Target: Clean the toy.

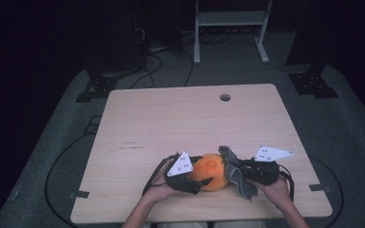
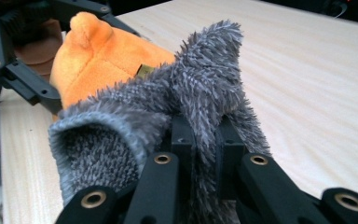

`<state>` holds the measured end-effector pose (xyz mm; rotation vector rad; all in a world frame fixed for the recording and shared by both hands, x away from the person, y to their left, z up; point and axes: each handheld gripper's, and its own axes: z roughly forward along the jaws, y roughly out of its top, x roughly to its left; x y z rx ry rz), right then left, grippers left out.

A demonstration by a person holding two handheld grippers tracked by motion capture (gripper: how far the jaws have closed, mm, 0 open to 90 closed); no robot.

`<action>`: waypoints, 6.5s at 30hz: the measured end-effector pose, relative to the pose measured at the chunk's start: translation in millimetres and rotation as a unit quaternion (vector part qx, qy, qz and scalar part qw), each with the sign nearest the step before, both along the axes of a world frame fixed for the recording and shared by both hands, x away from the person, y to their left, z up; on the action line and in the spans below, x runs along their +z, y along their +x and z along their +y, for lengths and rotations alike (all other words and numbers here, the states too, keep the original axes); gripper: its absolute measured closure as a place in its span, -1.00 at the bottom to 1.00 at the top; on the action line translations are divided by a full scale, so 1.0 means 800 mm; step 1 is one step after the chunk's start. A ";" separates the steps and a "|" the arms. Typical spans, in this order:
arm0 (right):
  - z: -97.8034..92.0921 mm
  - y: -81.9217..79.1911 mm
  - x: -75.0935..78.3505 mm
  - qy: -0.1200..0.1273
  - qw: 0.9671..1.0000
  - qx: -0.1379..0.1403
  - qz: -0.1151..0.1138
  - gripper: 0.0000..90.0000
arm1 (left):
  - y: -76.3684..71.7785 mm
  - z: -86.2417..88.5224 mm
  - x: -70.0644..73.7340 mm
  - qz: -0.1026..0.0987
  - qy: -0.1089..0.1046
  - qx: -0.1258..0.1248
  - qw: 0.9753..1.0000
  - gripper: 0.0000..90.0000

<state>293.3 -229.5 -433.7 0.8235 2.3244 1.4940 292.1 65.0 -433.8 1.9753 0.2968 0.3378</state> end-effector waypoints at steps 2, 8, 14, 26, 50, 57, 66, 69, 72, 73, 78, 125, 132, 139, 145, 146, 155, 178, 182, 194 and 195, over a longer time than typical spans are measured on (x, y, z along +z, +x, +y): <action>-0.002 -0.006 0.010 0.003 1.000 -0.004 -0.014 0.80 | -0.002 -0.002 0.004 -0.004 -0.005 0.007 1.000 -0.31; 0.009 -0.024 0.047 0.050 0.996 0.034 -0.063 0.80 | -0.009 -0.014 0.014 -0.018 -0.011 0.007 1.000 -0.21; 0.012 -0.014 0.019 0.044 0.998 0.026 -0.031 0.80 | -0.003 -0.011 0.010 0.004 -0.006 0.002 1.000 -0.48; -0.001 -0.002 0.005 0.022 1.000 -0.012 -0.007 0.80 | 0.003 0.002 0.011 0.022 -0.009 0.015 1.000 -0.29; 0.007 -0.013 0.014 0.036 0.999 0.006 -0.028 0.80 | 0.007 0.001 0.006 0.038 0.010 -0.003 0.999 -0.62; -0.011 -0.017 0.030 0.050 0.998 -0.022 -0.037 0.80 | -0.002 -0.002 0.021 -0.003 0.000 0.025 1.000 -0.22; 0.019 -0.024 0.034 0.025 0.998 0.015 -0.053 0.79 | -0.005 -0.002 0.027 0.009 0.007 0.006 1.000 -0.21; 0.011 -0.016 0.020 0.021 0.999 0.009 -0.035 0.79 | -0.002 -0.002 0.020 0.016 -0.002 -0.004 1.000 -0.42; 0.005 -0.013 0.015 0.018 0.999 -0.005 -0.028 0.79 | 0.000 -0.001 0.013 0.021 0.002 -0.020 1.000 -0.69; 0.004 -0.012 0.014 0.016 0.999 -0.009 -0.028 0.79 | -0.001 0.000 0.012 0.018 0.003 -0.022 1.000 -0.71; 0.001 -0.011 0.014 0.016 0.999 -0.019 -0.025 0.80 | -0.002 -0.005 0.007 -0.007 0.017 0.002 1.000 -0.37; 0.021 -0.028 0.039 -0.009 0.996 0.034 -0.080 0.80 | -0.015 -0.019 -0.002 -0.040 0.041 -0.008 0.998 -0.24; 0.002 -0.015 0.024 -0.007 0.999 0.017 -0.049 0.80 | -0.003 -0.014 -0.004 -0.007 0.022 0.007 1.000 -0.63; -0.009 -0.012 0.025 -0.017 0.999 0.015 -0.043 0.80 | -0.007 -0.017 -0.005 -0.013 0.032 0.004 0.999 -0.29; 0.015 -0.029 0.045 0.002 0.995 0.068 -0.071 0.80 | -0.012 -0.020 -0.006 -0.029 0.057 -0.012 0.998 -0.22; 0.021 -0.031 0.047 -0.014 0.995 0.069 -0.076 0.80 | -0.013 -0.019 -0.006 -0.028 0.059 -0.013 0.998 -0.22; 0.015 -0.024 0.041 -0.010 0.996 0.076 -0.053 0.80 | -0.012 -0.021 -0.006 -0.031 0.047 -0.013 0.998 -0.32; -0.027 0.012 0.006 0.021 1.000 -0.011 0.020 0.79 | -0.011 -0.012 -0.010 -0.031 0.054 -0.038 0.997 -0.25; -0.037 0.013 0.002 0.078 0.996 0.008 0.039 0.79 | -0.007 -0.006 -0.011 -0.013 0.042 -0.028 0.999 -0.26; -0.036 0.021 -0.014 0.037 0.997 -0.045 0.053 0.79 | 0.005 0.006 -0.013 0.016 0.017 -0.013 1.000 -0.29; -0.035 0.019 -0.010 0.045 0.997 -0.047 0.046 0.80 | 0.006 0.006 -0.013 0.016 0.017 -0.012 1.000 -0.30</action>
